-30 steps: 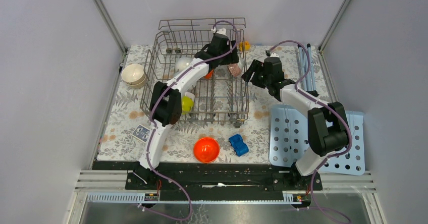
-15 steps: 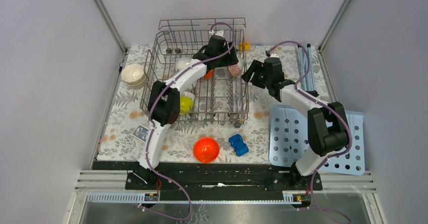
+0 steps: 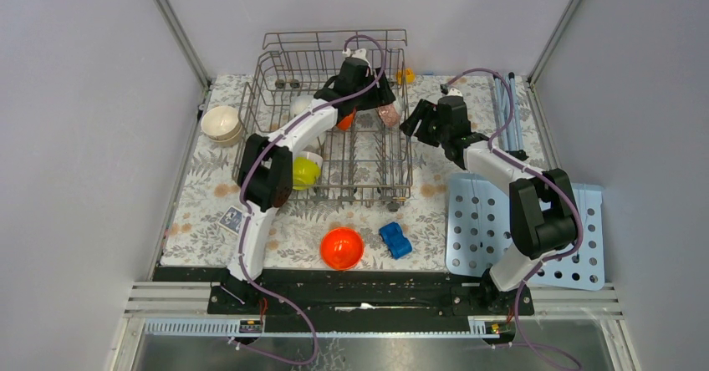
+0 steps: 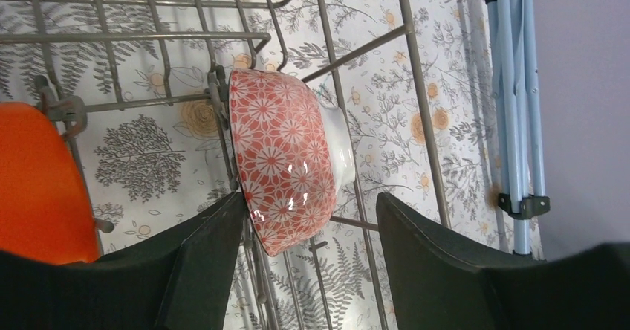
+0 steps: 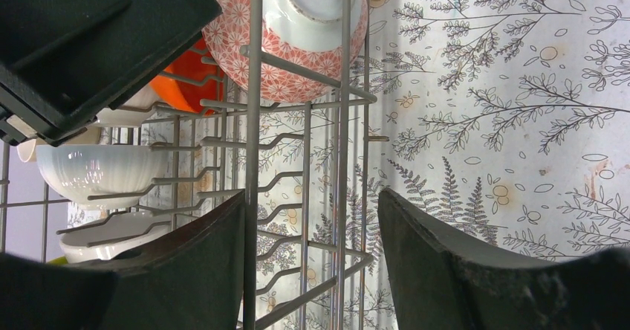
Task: Unload the bowls from the dish rack
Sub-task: Pick up the bowl from the dish rack.
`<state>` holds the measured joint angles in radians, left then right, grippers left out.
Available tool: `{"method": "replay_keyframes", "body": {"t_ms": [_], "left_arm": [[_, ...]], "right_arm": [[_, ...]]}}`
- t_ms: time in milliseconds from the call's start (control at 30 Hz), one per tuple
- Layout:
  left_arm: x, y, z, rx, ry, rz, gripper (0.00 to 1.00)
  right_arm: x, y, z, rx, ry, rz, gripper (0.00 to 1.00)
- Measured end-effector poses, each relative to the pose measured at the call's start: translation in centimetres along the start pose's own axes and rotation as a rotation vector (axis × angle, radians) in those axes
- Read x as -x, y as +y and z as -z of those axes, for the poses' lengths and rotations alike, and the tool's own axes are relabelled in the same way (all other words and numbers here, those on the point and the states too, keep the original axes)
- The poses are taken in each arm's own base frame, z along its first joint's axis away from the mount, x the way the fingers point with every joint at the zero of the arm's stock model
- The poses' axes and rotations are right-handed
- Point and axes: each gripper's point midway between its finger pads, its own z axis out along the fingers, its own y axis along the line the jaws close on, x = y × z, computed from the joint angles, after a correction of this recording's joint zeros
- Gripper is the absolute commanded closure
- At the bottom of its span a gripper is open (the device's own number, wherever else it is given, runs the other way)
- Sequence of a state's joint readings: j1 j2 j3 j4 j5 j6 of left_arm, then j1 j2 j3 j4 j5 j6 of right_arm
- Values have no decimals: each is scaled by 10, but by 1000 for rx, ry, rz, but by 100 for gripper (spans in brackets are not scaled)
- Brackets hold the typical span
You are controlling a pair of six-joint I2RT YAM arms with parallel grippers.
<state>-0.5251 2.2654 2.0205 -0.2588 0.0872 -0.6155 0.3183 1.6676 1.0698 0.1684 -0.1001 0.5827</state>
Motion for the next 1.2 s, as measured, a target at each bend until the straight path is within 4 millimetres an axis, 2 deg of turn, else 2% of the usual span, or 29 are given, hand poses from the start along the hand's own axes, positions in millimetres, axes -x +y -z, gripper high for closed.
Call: {"method": "replay_keyframes", "body": {"t_ms": [267,833,1200], "left_arm": [[-7,-4,-2,-45,25,34,37],[-18,8,-10,-147,25,154,60],[-15,9,-9,-208,22,208,77]], "right_arm": [[0,0,0,1,0,-1,33],[-4,3,-1,30,4,-12,36],[-4,5,-1,44,1,-17,39]]}}
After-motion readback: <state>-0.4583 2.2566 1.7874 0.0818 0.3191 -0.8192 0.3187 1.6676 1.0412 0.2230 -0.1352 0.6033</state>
